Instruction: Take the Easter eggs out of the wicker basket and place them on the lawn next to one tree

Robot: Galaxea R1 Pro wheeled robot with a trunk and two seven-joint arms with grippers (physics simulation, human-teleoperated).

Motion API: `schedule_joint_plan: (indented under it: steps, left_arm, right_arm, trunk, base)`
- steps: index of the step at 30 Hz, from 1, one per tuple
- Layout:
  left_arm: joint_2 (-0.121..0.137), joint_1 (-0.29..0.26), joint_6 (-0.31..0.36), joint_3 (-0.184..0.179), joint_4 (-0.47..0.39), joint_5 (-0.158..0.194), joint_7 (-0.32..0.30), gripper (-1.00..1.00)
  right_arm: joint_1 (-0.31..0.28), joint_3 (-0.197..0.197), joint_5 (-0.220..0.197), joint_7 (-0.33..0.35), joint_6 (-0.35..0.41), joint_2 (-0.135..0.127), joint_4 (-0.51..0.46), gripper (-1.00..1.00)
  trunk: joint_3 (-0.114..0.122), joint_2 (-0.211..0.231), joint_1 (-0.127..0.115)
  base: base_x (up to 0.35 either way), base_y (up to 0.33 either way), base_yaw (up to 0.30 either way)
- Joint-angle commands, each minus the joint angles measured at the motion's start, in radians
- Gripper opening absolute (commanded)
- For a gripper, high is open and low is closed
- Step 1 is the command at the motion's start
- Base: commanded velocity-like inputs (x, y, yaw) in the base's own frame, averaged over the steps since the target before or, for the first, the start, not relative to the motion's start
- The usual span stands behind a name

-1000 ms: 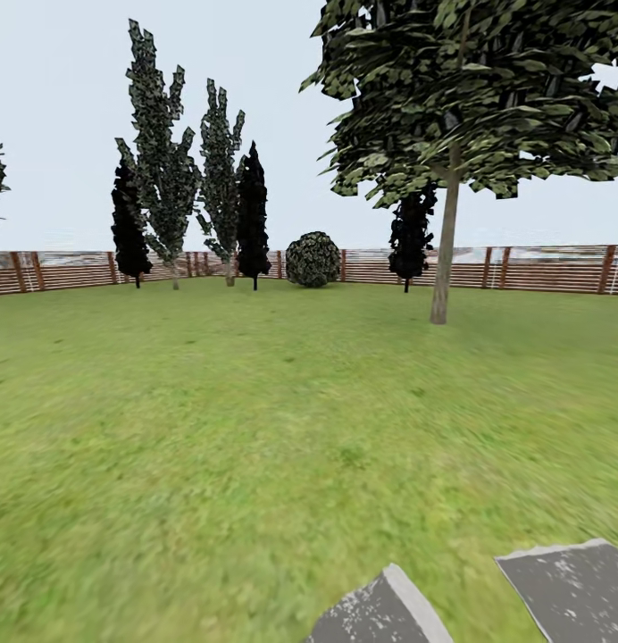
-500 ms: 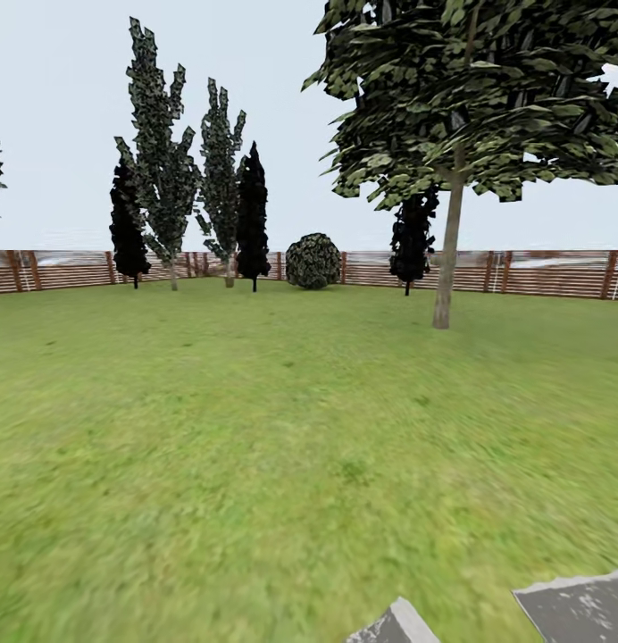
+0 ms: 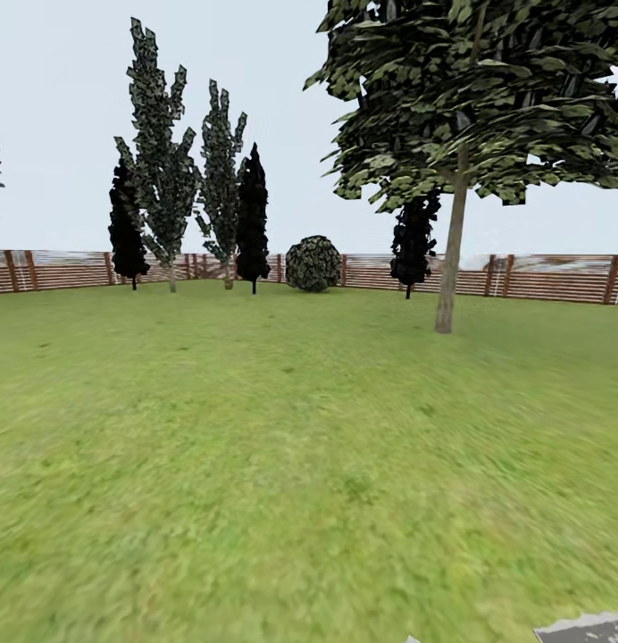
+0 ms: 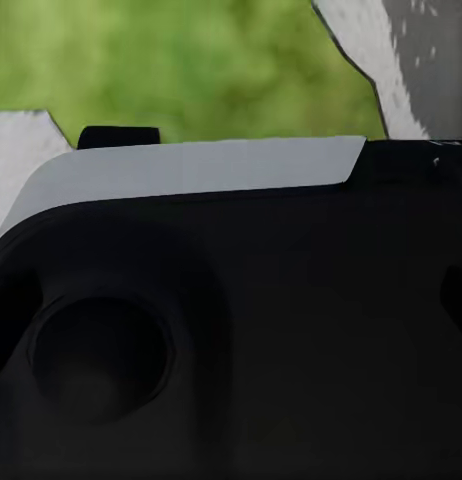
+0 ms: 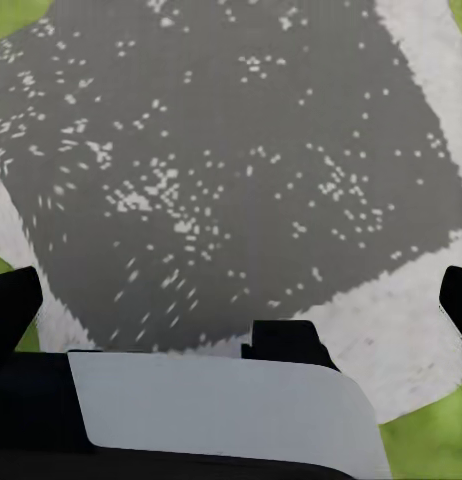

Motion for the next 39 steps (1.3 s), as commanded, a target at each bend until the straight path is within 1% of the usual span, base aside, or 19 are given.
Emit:
schedule_joint_plan:
  steps: [1, 19, 39]
  left_arm:
    - [0.0, 0.0, -0.001, 0.0, -0.001, 0.004, -0.003, 1.0]
    - [-0.001, 0.0, -0.001, 0.001, -0.001, 0.004, -0.003, 1.0]
    - [-0.001, 0.0, -0.001, 0.001, -0.001, 0.004, -0.003, 1.0]
  right_arm:
    - [-0.001, -0.001, 0.0, 0.0, -0.004, 0.0, 0.001, 1.0]
    - [-0.001, -0.001, 0.0, 0.0, -0.003, 0.0, 0.001, 1.0]
    - [-0.001, -0.001, 0.0, 0.0, -0.003, 0.0, 0.001, 1.0]
  trunk:
    - [-0.001, 0.0, 0.001]
    - [-0.001, 0.0, 0.001]
    - [-0.001, 0.0, 0.001]
  base:
    - [0.303, 0.0, 0.0]
    - [0.3, 0.0, 0.0]
    - [0.269, 0.0, 0.0]
